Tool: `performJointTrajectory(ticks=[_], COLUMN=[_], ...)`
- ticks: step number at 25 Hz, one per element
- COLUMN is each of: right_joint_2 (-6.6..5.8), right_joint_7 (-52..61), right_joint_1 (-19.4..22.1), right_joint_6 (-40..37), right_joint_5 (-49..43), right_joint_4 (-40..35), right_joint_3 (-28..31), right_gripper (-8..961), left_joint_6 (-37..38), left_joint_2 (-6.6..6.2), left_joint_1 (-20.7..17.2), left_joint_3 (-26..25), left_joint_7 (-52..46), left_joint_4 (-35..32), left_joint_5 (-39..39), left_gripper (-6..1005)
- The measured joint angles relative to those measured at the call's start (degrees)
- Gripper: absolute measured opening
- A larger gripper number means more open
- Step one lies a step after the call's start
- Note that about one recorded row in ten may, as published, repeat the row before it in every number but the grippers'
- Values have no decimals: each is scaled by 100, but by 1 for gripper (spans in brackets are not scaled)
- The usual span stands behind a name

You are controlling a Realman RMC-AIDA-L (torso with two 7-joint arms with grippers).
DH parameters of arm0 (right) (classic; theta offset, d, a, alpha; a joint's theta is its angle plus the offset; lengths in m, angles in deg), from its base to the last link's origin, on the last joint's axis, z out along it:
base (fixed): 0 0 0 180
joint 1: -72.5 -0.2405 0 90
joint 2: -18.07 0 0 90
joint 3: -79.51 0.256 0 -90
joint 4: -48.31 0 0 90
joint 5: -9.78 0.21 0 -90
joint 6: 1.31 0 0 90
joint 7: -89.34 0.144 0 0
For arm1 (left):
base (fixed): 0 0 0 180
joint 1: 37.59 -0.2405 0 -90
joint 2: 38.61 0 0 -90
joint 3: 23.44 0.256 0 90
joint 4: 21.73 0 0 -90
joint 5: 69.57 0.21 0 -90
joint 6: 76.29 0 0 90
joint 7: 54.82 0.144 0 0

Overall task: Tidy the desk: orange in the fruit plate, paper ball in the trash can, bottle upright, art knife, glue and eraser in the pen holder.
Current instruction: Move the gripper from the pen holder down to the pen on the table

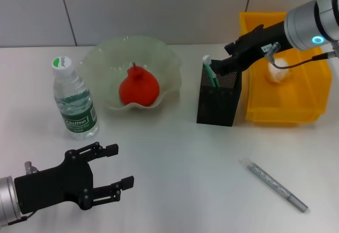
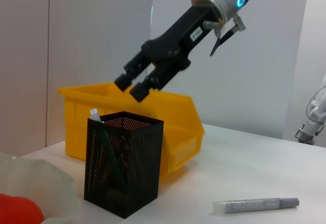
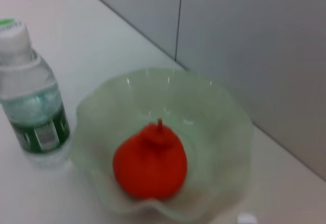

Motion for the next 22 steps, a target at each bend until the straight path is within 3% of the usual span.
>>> performJointTrajectory(ticks=[4,7,8,15,17,22], right_joint_2=[-26,-52,-69,-68,-30,-24], right_joint_7=[1,137,417,1669,2323,2674], right_joint_1=[212,309,312,57,-68,-129], right_joint_6=[-314,-991,-1552,-2787,-2978,-2956], right_joint_5=[735,1078,1076,82,-738,-1131], right_joint_4=[-369,-699,-904,-1138,-1003,-652], right_joint_3=[37,100,142,8,-484,-1054], right_gripper=[577,665,694,693,693,692], left_joint_6=[-1,-1,-1,0,1,1], left_joint_2=[0,3,4,8,9,6], left_joint_1=[-8,-10,-10,-10,-3,11], left_joint_3=[-8,-7,-7,2,8,12], left_joint_7=[0,0,0,30,50,33], left_joint_4=[1,0,1,0,1,-32], left_joint_5=[0,0,0,7,38,92], left_gripper=[813,812,812,812,812,812])
